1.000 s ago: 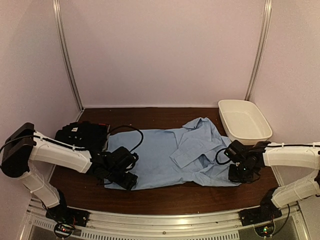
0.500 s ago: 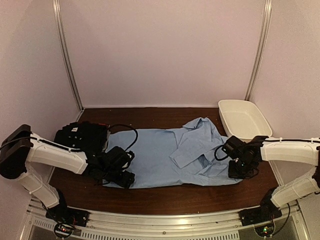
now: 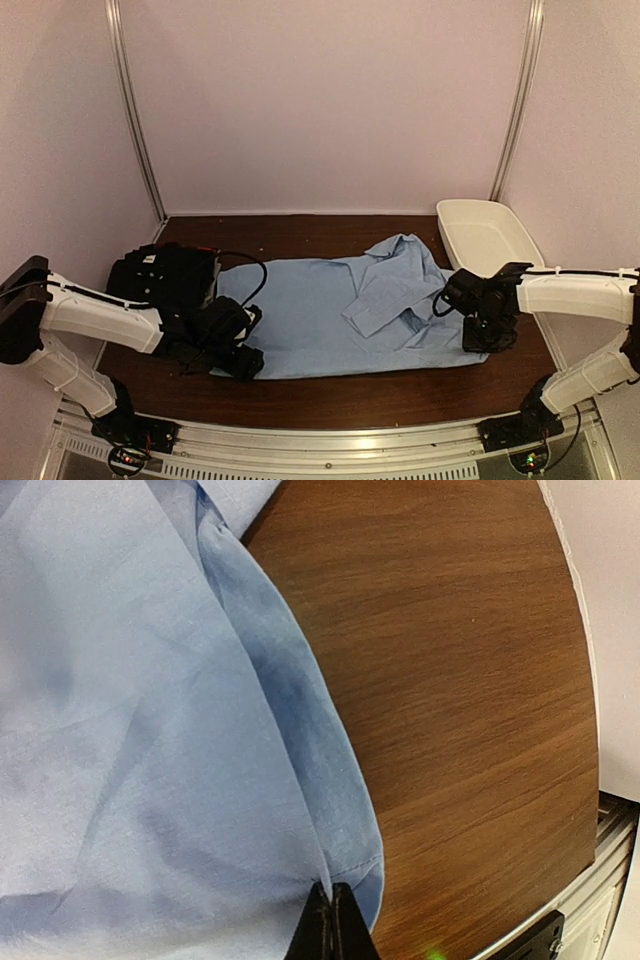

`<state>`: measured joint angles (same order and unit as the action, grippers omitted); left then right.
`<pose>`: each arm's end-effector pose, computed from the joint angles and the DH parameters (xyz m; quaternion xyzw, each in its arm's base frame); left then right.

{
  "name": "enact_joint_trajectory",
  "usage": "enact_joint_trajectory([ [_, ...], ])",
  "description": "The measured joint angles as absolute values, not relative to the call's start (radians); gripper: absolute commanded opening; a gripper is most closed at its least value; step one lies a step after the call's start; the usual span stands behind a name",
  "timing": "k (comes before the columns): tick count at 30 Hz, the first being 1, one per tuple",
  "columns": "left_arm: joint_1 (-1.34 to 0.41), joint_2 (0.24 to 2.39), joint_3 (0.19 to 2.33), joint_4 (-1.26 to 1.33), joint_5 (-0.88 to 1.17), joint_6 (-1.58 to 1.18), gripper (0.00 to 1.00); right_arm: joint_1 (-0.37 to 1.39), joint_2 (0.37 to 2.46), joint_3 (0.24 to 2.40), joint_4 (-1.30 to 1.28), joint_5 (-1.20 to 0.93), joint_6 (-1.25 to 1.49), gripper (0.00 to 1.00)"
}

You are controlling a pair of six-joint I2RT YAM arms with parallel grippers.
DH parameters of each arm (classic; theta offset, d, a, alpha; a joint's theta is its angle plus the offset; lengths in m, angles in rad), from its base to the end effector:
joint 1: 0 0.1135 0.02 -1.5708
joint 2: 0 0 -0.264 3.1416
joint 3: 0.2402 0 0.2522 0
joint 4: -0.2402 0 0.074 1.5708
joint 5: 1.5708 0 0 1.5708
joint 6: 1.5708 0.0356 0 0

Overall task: Fold and stack the long sleeve shirts
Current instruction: Smooth out the 1/3-folded shirt at the center of the board.

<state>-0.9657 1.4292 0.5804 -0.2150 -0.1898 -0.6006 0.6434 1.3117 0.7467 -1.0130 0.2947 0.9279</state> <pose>0.1435 -0.1957 0.1354 0.1516 0.9520 -0.1111 0.2417 0.1587 0.1061 0.1801 0.1397 0.9792 -0.1063 0.1013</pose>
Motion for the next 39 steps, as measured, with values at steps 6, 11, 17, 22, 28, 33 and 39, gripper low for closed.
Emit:
enact_joint_trajectory([
  [6,-0.966,1.415,0.576,-0.224,-0.172,-0.6,0.75,0.643,1.311,0.747,-1.025,0.303,0.919,0.2],
  [11,-0.966,1.377,0.558,-0.252,-0.157,-0.601,0.77,0.638,1.311,0.754,-1.044,0.328,0.897,0.47],
  [17,-0.966,1.288,0.544,-0.296,-0.152,-0.608,0.79,0.639,1.311,0.856,-1.057,0.351,0.86,0.54],
  [22,-0.949,1.206,0.546,-0.287,-0.128,-0.624,0.8,0.645,1.322,0.954,-1.026,0.364,0.81,0.55],
  [28,-0.86,1.189,0.574,-0.282,-0.087,-0.626,0.8,0.65,1.343,0.982,-0.893,0.329,0.714,0.55],
  [33,-0.822,1.236,0.627,-0.262,-0.059,-0.622,0.8,0.657,1.399,1.037,-0.765,0.252,0.621,0.58],
  [39,-0.814,1.311,0.686,-0.213,0.005,-0.619,0.8,0.712,1.536,1.126,-0.675,0.213,0.538,0.59],
])
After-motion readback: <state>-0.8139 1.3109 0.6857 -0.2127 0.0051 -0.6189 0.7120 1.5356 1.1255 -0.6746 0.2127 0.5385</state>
